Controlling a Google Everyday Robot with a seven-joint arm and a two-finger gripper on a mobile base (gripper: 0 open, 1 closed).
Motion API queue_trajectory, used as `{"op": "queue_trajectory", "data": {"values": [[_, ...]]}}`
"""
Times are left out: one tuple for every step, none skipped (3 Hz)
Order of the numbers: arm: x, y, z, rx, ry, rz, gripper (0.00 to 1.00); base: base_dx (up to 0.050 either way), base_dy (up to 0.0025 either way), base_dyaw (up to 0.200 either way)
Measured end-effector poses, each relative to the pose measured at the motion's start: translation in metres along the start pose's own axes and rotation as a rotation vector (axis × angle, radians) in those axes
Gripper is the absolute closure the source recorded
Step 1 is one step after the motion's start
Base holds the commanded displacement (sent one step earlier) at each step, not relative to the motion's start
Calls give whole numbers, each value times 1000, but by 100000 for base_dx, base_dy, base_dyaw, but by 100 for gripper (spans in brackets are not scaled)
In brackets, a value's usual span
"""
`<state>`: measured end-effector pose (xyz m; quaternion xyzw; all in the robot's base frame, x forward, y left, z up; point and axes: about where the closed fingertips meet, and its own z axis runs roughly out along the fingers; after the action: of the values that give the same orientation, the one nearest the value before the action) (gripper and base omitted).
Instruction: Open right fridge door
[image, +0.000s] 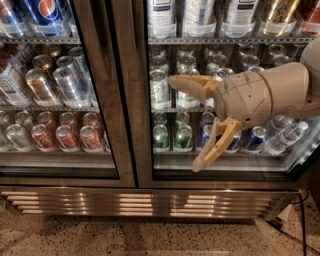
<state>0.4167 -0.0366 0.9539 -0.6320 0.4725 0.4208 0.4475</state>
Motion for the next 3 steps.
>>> {"op": "queue_trajectory", "data": {"values": [[-14, -1, 36, -60, 31, -20, 0, 0, 0, 0], [-14, -1, 35, -60, 31, -20, 0, 0, 0, 0], [-24, 0, 30, -47, 9, -33, 0, 0, 0, 0]]}}
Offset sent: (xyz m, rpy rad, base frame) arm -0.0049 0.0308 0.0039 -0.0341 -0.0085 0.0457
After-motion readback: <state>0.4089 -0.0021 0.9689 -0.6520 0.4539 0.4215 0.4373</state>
